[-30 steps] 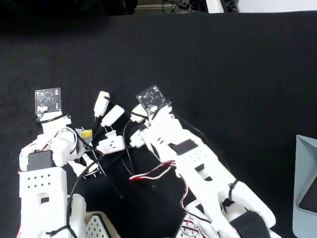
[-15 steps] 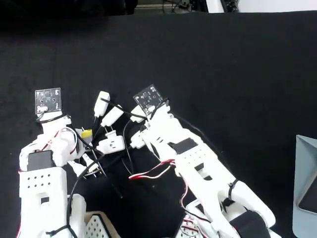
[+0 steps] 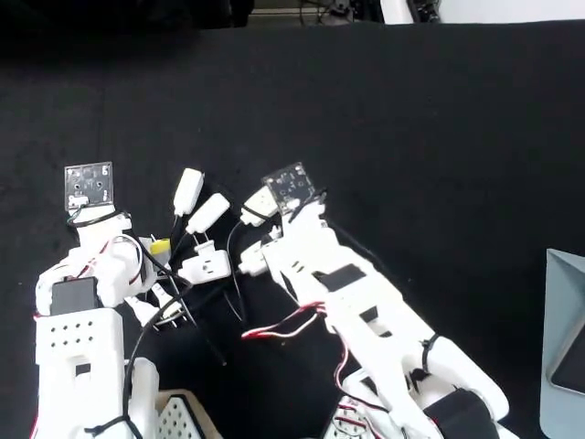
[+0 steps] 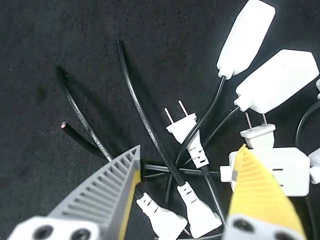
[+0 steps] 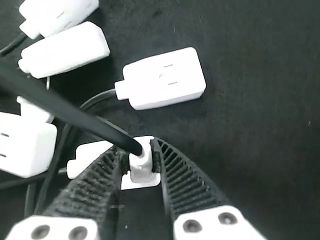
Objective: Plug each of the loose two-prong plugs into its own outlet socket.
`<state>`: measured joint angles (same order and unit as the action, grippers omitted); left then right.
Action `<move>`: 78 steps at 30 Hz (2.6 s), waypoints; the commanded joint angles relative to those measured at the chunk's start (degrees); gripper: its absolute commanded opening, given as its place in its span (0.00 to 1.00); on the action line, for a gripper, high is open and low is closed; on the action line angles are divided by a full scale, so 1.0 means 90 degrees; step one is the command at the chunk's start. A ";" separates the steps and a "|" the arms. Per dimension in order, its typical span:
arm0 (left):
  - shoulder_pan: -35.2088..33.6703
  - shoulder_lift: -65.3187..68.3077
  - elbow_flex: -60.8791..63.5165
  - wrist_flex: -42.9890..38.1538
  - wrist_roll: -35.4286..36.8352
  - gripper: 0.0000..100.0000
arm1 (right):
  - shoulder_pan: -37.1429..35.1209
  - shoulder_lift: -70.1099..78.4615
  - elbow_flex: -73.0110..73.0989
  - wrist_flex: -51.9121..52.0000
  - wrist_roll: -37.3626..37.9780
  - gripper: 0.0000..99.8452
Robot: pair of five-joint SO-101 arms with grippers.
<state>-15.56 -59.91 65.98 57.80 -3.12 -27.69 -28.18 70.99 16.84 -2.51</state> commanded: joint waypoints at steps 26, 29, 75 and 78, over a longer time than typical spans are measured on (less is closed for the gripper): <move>-0.0063 -0.0088 0.0024 -0.0137 0.0000 0.29 | 0.1455 0.1529 -0.1529 0.1133 0.0537 0.01; -0.0063 -0.0088 0.0034 -0.0147 0.0000 0.29 | 0.2149 0.1529 -0.1910 0.1074 0.0567 0.01; -0.0063 -0.0088 0.0044 -0.0147 0.0000 0.29 | 0.2686 0.5973 -0.9978 0.2696 -0.1211 0.19; -0.0073 -0.0088 -0.0005 -0.0137 0.0000 0.29 | 0.2510 0.5553 -1.0085 0.3429 -0.1211 0.19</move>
<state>-15.56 -59.91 66.77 57.80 -3.12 -3.08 26.77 -15.69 42.42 -12.79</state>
